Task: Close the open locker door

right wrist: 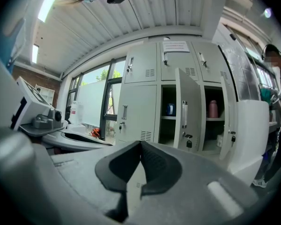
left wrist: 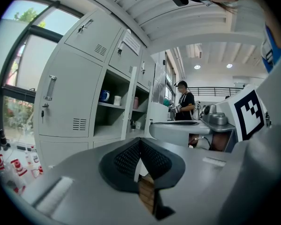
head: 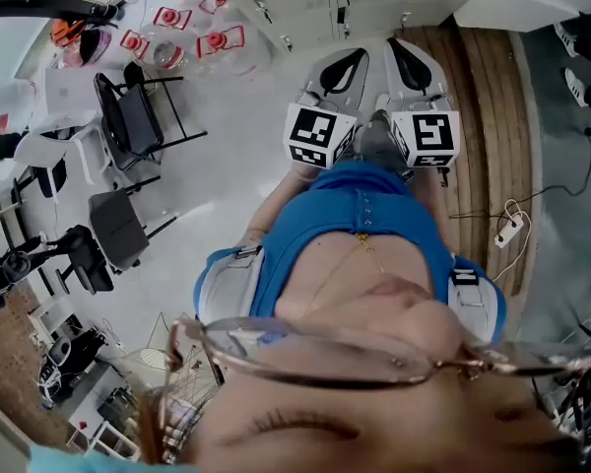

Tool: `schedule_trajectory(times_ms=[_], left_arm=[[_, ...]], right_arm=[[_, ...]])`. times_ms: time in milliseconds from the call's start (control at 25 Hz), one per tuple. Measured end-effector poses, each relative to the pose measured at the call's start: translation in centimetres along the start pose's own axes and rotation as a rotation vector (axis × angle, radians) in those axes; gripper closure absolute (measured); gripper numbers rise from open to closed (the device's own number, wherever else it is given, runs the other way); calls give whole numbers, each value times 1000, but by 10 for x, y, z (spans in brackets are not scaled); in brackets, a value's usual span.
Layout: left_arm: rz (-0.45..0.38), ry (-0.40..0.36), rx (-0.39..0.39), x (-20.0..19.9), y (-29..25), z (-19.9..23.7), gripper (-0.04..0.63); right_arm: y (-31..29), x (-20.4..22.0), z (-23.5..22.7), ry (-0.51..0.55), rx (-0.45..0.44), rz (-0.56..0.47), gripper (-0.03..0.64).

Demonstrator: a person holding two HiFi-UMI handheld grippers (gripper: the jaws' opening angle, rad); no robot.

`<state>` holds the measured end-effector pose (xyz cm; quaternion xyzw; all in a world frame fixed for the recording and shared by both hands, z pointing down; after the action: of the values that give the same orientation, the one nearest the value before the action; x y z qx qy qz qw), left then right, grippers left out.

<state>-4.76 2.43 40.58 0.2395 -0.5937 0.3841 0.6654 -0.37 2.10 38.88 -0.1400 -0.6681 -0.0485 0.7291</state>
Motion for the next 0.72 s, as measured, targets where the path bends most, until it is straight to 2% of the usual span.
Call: schedule_trajectory(times_ms=[440, 720], left_arm=[[7, -5, -79, -17, -78, 23, 597], [8, -6, -124, -24, -132, 28, 597]], right_arm=[[-53, -6, -63, -18, -90, -24, 617], [-76, -11, -119, -13, -121, -49, 617]])
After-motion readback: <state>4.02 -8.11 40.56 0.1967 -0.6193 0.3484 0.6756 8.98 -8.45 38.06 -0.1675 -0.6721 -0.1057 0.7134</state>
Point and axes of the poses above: the fingertips, and each gripper's own axes: y backward along the fingers, z to its left, x out of its underside, the point moved 1 cm from there along y, backward along the fingers, and after that the axes turned 2 degrees about -x, right-handed, at the moved point
